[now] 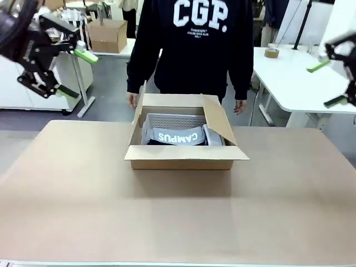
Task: Pack the gift set into the box.
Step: Lift both hands away from the flaps of the Package Box.
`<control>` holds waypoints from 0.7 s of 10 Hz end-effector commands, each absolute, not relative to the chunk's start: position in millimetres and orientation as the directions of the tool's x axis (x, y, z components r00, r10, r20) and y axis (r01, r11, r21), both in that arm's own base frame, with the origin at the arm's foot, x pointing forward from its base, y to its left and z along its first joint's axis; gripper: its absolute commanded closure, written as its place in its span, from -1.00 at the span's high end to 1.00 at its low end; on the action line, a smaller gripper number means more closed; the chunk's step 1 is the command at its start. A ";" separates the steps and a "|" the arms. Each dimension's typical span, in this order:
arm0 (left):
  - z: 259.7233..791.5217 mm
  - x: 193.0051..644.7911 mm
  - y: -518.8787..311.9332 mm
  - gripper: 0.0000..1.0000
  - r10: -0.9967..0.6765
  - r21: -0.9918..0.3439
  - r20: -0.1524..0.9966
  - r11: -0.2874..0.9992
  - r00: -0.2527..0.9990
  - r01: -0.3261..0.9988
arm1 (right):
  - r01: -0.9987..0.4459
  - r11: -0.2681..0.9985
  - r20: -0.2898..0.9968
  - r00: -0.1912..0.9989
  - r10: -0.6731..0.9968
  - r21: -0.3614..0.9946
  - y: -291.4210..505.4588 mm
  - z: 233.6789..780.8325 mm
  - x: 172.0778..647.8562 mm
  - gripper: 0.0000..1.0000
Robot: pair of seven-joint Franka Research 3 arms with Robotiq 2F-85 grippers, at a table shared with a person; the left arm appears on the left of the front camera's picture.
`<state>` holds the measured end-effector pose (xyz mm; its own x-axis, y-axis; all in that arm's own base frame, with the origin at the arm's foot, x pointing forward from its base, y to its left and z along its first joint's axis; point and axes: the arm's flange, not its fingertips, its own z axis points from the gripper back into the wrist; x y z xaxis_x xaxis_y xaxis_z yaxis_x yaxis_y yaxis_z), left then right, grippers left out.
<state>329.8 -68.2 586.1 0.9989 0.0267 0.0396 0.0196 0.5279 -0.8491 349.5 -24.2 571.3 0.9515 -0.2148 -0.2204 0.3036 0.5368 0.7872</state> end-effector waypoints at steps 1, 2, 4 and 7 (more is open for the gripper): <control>552.6 346.8 -19.4 1.00 0.100 -0.936 -0.032 0.346 0.995 -0.065 | 0.308 0.309 -0.249 0.944 -0.215 0.900 -38.9 521.8 351.6 1.00; 534.8 351.1 -1.4 1.00 0.145 -0.966 -0.052 0.243 0.988 -0.087 | 0.329 0.238 -0.271 0.931 -0.246 0.914 -41.6 500.2 355.8 1.00; 552.9 338.1 -3.0 1.00 0.113 -0.937 -0.044 0.339 0.993 -0.080 | 0.354 0.308 -0.288 0.927 -0.240 0.883 -52.3 516.0 349.2 1.00; 552.9 338.1 -3.0 1.00 0.113 -0.937 -0.044 0.339 0.993 -0.080 | 0.354 0.308 -0.288 0.927 -0.240 0.883 -52.3 516.0 349.2 1.00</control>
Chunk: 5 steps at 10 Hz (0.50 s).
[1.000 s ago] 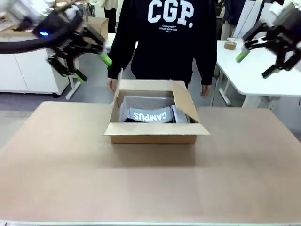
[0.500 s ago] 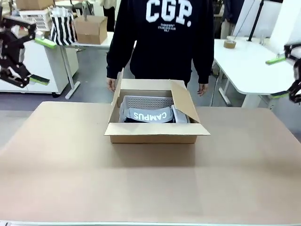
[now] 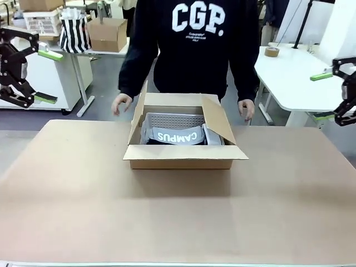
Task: Pack the gift set into the box.
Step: Lift both hands away from the flaps of the Package Box, then press and hold the closed box until the human finishes sealing it.
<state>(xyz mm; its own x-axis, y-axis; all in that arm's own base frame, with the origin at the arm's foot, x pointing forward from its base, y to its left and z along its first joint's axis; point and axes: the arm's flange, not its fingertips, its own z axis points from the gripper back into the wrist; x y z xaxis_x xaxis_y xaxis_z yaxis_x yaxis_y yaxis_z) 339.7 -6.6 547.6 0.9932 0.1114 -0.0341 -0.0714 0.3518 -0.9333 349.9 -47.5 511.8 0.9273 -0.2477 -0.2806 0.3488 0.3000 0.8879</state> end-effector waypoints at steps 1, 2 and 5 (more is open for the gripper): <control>552.9 338.1 -3.0 1.00 0.113 -0.937 -0.044 0.339 0.993 -0.080 | 0.354 0.308 -0.288 0.927 -0.240 0.883 -52.3 516.0 349.2 1.00; 552.9 338.1 -3.0 1.00 0.113 -0.937 -0.044 0.339 0.993 -0.080 | 0.354 0.308 -0.288 0.927 -0.240 0.883 -52.3 516.0 349.2 1.00; 552.9 338.1 -3.0 1.00 0.113 -0.937 -0.044 0.339 0.993 -0.080 | 0.354 0.308 -0.288 0.927 -0.240 0.883 -52.3 516.0 349.2 1.00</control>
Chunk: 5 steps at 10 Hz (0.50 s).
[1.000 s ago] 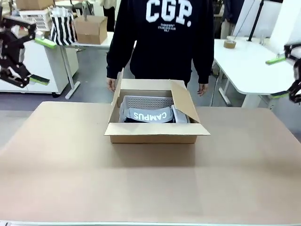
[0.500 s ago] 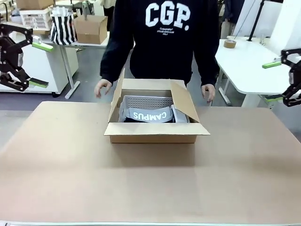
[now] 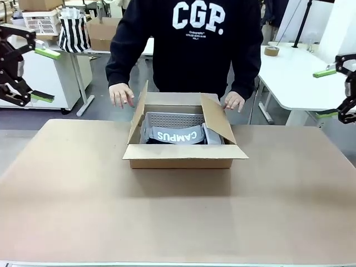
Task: Pack the gift set into the box.
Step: Press and hold the closed box until the human finishes sealing it.
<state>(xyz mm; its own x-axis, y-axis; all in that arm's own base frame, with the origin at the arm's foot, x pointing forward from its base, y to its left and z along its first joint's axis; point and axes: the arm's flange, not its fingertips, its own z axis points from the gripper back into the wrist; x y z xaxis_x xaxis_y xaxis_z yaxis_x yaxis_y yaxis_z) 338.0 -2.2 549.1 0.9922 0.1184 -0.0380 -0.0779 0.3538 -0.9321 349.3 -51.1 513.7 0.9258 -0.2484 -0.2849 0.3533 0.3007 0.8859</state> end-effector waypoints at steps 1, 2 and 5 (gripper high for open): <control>552.9 338.1 -3.0 1.00 0.113 -0.937 -0.044 0.339 0.993 -0.080 | 0.354 0.308 -0.288 0.927 -0.240 0.883 -52.3 516.0 349.2 1.00; 552.9 338.1 -3.0 1.00 0.113 -0.937 -0.044 0.339 0.993 -0.080 | 0.354 0.308 -0.288 0.927 -0.240 0.883 -52.3 516.0 349.2 1.00; 552.9 338.1 -3.0 1.00 0.113 -0.937 -0.044 0.339 0.993 -0.080 | 0.354 0.308 -0.288 0.927 -0.240 0.883 -52.3 516.0 349.2 1.00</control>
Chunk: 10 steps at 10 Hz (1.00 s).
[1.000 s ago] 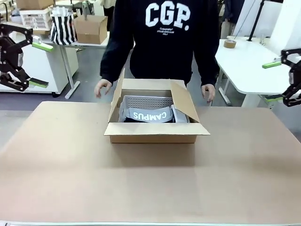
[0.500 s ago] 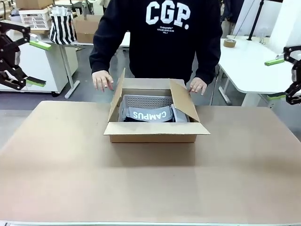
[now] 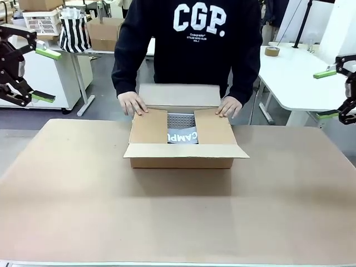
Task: Pack the gift set into the box.
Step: Press and hold the closed box until the human finishes sealing it.
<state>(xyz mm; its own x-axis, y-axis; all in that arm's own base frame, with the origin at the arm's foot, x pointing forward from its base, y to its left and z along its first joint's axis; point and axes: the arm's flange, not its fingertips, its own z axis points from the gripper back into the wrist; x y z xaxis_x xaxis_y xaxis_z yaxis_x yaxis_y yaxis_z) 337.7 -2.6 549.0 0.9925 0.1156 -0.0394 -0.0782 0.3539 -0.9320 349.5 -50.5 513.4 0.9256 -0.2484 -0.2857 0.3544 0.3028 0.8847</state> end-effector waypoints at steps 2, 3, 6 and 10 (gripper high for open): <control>552.9 338.1 -3.0 1.00 0.113 -0.937 -0.044 0.339 0.993 -0.080 | 0.354 0.308 -0.288 0.927 -0.240 0.883 -52.3 516.0 349.2 1.00; 552.9 338.1 -3.0 1.00 0.113 -0.937 -0.044 0.339 0.993 -0.080 | 0.354 0.308 -0.288 0.927 -0.240 0.883 -52.3 516.0 349.2 1.00; 552.9 338.1 -3.0 1.00 0.113 -0.937 -0.044 0.339 0.993 -0.080 | 0.354 0.308 -0.288 0.927 -0.240 0.883 -52.3 516.0 349.2 1.00; 552.9 338.1 -3.0 1.00 0.113 -0.937 -0.044 0.339 0.993 -0.080 | 0.354 0.308 -0.288 0.927 -0.240 0.883 -52.3 516.0 349.2 1.00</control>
